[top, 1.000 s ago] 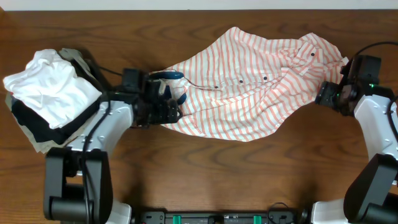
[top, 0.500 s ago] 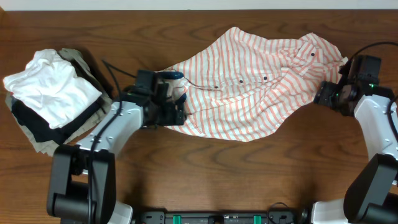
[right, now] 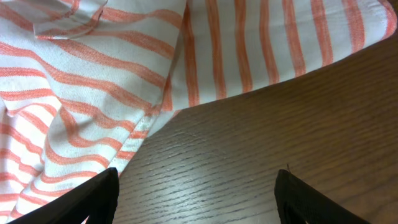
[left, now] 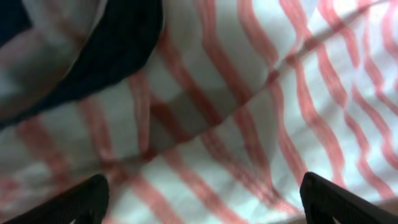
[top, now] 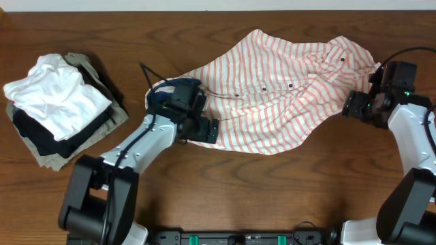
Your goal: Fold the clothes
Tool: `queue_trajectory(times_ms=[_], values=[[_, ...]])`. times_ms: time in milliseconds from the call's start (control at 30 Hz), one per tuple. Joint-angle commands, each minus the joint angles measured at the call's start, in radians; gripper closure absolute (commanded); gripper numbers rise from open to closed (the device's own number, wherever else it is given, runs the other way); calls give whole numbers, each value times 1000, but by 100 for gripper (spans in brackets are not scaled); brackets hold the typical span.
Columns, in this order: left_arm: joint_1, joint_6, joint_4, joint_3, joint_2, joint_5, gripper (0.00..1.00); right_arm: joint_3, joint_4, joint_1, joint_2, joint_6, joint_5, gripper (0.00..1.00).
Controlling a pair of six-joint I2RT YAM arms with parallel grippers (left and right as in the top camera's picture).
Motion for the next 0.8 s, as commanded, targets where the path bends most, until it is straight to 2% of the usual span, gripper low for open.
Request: queue_trajectory(times_ms=[0, 300, 467, 500, 600, 667, 767], values=[[-17, 39, 40, -9, 56, -65, 2, 7, -6, -3, 1, -14, -5, 21], [-19, 189, 89, -9, 121, -64, 2, 7, -6, -3, 1, -14, -5, 21], [-29, 188, 19, -9, 120, -59, 20, 7, -6, -3, 1, -14, -4, 24], [-33, 188, 4, -9, 119, -59, 21, 7, -6, -3, 1, -14, -4, 24], [-42, 189, -20, -9, 114, -60, 21, 7, -4, -3, 1, -14, -4, 24], [-46, 189, -18, -9, 99, -60, 13, 7, -3, -3, 1, -14, -4, 24], [-47, 190, -8, -8, 53, -60, 10, 7, -3, -3, 1, -14, -4, 24]])
